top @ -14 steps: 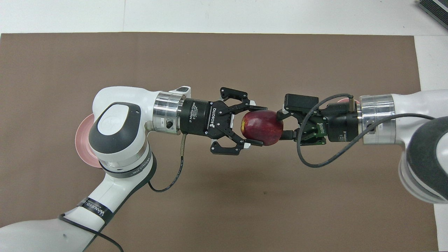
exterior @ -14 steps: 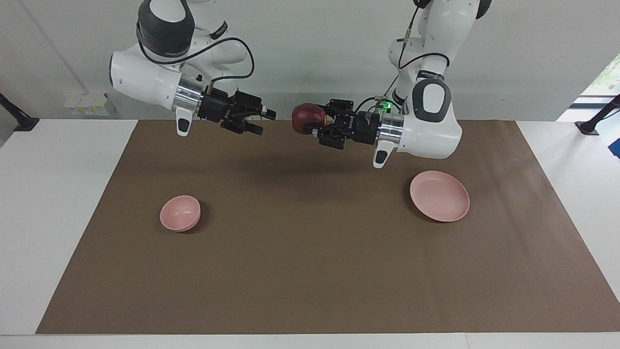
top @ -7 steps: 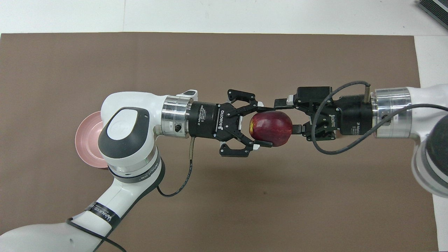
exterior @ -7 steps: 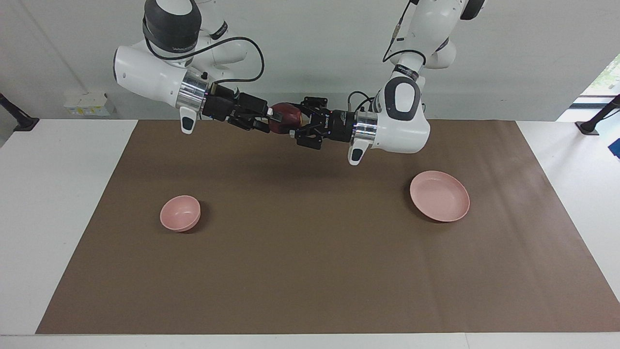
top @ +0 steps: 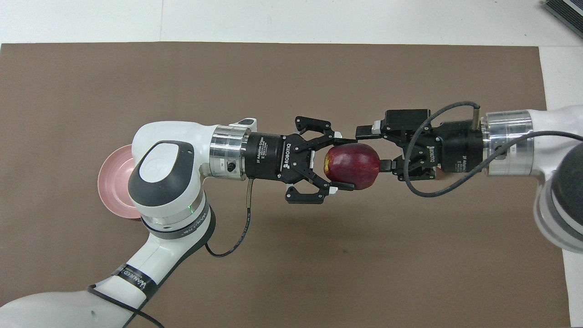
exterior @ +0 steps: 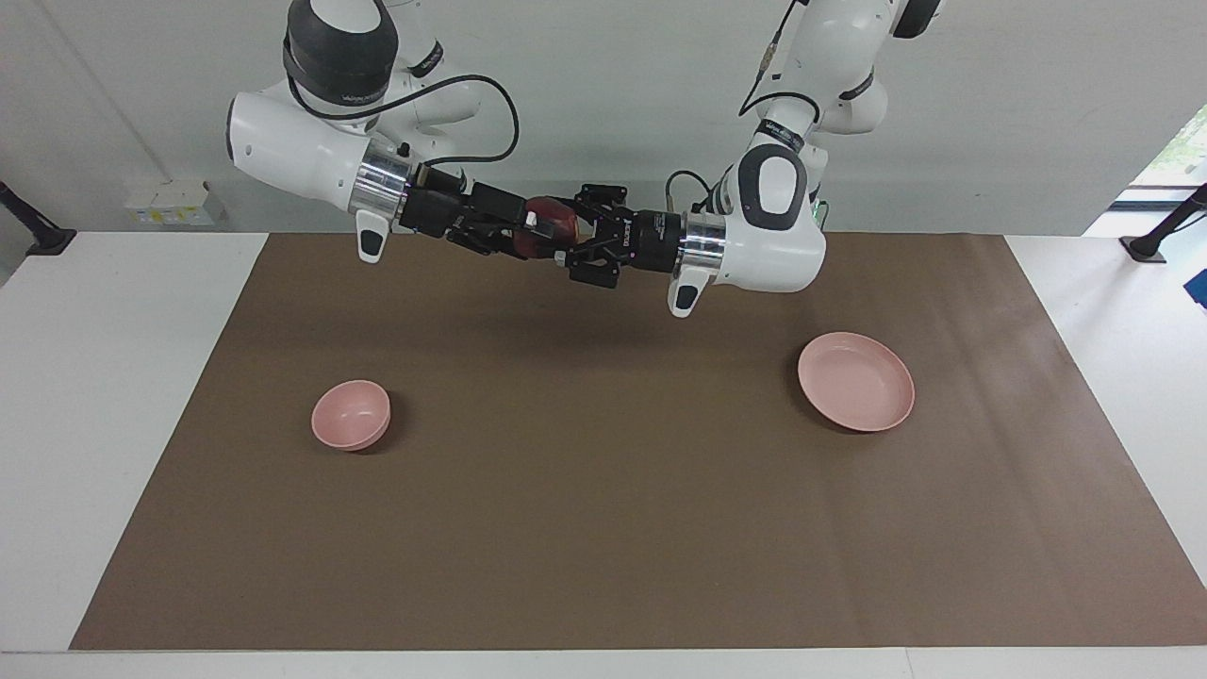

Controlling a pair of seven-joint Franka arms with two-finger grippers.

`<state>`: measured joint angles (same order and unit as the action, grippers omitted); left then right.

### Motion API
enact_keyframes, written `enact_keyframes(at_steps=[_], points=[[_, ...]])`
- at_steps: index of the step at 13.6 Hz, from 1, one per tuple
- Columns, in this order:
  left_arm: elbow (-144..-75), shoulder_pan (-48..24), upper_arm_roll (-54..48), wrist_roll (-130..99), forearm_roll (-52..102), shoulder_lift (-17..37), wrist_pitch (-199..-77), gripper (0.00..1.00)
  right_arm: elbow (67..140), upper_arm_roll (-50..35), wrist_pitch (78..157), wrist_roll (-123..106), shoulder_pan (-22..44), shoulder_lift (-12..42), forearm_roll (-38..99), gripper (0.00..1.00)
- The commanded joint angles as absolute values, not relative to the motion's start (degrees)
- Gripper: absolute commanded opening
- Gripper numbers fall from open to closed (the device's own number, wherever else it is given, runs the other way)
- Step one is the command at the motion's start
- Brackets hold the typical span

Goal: Move apple from plate to bowl
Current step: 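Close the right gripper on the apple beside the left gripper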

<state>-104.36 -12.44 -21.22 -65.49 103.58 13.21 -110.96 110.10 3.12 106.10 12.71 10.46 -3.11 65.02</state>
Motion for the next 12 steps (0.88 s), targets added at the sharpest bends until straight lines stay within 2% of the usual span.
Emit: enact_keyframes(at_steps=[1, 2, 9, 10, 11, 12], points=[[-105.47, -13.53, -21.27, -65.74, 105.12, 12.04, -115.39, 0.0, 109.51, 2.99, 104.86, 11.17, 10.46, -2.99, 64.42, 0.24], [-105.38, -13.8, -21.36, -65.74, 105.12, 12.04, -116.01, 0.0, 109.42, 2.99, 104.16, 11.42, 10.2, -2.99, 64.42, 0.0], [-104.33, -14.06, -21.27, -64.95, 104.24, 12.13, -117.67, 0.0, 108.37, 3.08, 102.92, 12.39, 9.76, -2.37, 61.88, 0.0], [-103.89, -13.98, -21.27, -64.95, 103.8, 12.39, -118.82, 0.65, 108.2, 2.99, 102.57, 12.31, 9.41, -2.29, 61.7, 0.0], [-103.54, -13.97, -21.27, -64.86, 103.19, 12.39, -119.61, 1.0, 107.76, 3.08, 101.7, 12.04, 9.23, -2.11, 61.09, 0.0], [-103.45, -13.97, -21.27, -64.86, 102.4, 12.48, -119.97, 1.0, 107.41, 3.08, 100.91, 11.69, 8.53, -1.85, 60.39, 0.0]])
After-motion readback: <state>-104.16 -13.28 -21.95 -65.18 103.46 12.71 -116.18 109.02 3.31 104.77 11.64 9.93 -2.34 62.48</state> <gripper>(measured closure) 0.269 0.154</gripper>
